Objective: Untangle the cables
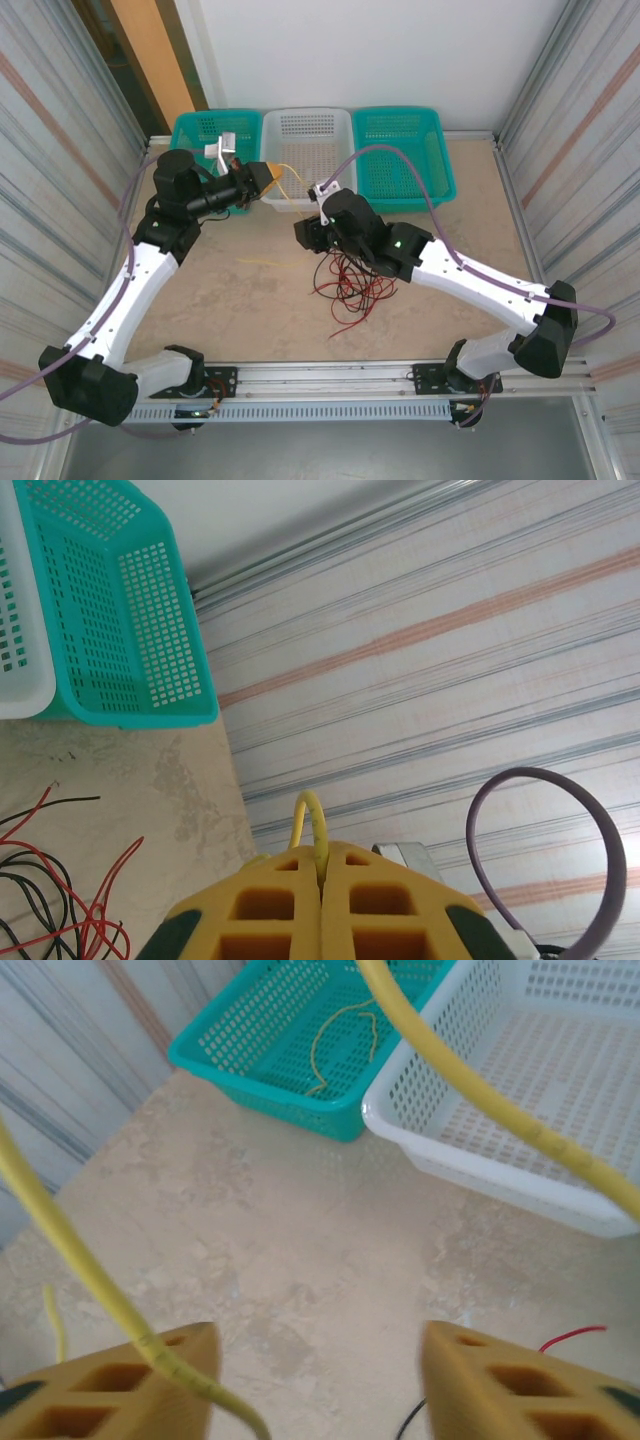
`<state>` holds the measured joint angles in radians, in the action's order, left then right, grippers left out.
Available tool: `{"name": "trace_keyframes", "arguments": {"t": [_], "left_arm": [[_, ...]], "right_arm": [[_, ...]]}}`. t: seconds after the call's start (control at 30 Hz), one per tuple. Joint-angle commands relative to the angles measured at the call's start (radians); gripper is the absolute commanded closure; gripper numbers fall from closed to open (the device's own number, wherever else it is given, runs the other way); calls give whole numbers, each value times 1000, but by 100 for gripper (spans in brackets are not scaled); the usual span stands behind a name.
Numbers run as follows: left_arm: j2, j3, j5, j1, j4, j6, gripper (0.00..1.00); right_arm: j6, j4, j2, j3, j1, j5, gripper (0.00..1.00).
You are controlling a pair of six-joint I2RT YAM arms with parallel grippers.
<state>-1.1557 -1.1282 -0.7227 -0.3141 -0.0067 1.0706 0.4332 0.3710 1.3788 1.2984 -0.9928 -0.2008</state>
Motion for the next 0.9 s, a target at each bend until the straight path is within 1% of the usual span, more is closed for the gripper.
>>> {"name": "trace_keyframes", "arguments": {"t": [0.0,0.03,0.13,0.2,0.27,0.3,0.33,0.37,0.43,0.47,0.53,0.6,0.63,0.67,0.73,0.8,0.87], "left_arm": [[1,-26,-30,-7,5,-12,100],[-1,-25,-29,-7,4,-12,100],[1,-23,-28,-9,7,-11,100],[0,-23,-29,-9,7,-10,100],[-1,-25,-25,-9,7,-18,100],[-2,-27,-22,-9,-1,-26,96],[-3,-29,-20,-10,-9,-37,83],[-1,-26,-15,-12,-8,-47,65],[8,-20,5,-16,-17,-86,45],[14,-19,19,-23,-31,-123,40],[28,-27,58,-44,-89,-210,35],[38,-37,113,-78,-165,-309,34],[45,-47,159,-101,-211,-376,35],[56,-55,218,-136,-270,-446,35],[84,-48,296,-200,-317,-553,35],[114,-26,307,-250,-322,-609,35],[128,-3,252,-293,-306,-651,35]], "right_arm": [[-1,-41,-5,7,18,42,65],[1,-46,-5,4,20,46,66],[4,-62,-8,-3,28,64,72],[5,-69,-8,-5,33,77,81],[4,-74,-12,-7,34,85,96],[4,-82,-18,-12,35,91,100],[5,-89,-27,-17,34,95,100],[12,-92,-34,-20,35,94,100],[20,-93,-54,-25,38,85,100],[26,-94,-66,-30,42,82,100],[38,-93,-87,-39,54,77,100],[50,-95,-108,-49,70,87,100],[59,-96,-117,-54,79,89,100],[70,-95,-126,-60,88,93,100],[91,-99,-142,-79,109,95,100],[117,-110,-157,-100,134,114,100],[139,-122,-174,-117,152,125,100]]}}
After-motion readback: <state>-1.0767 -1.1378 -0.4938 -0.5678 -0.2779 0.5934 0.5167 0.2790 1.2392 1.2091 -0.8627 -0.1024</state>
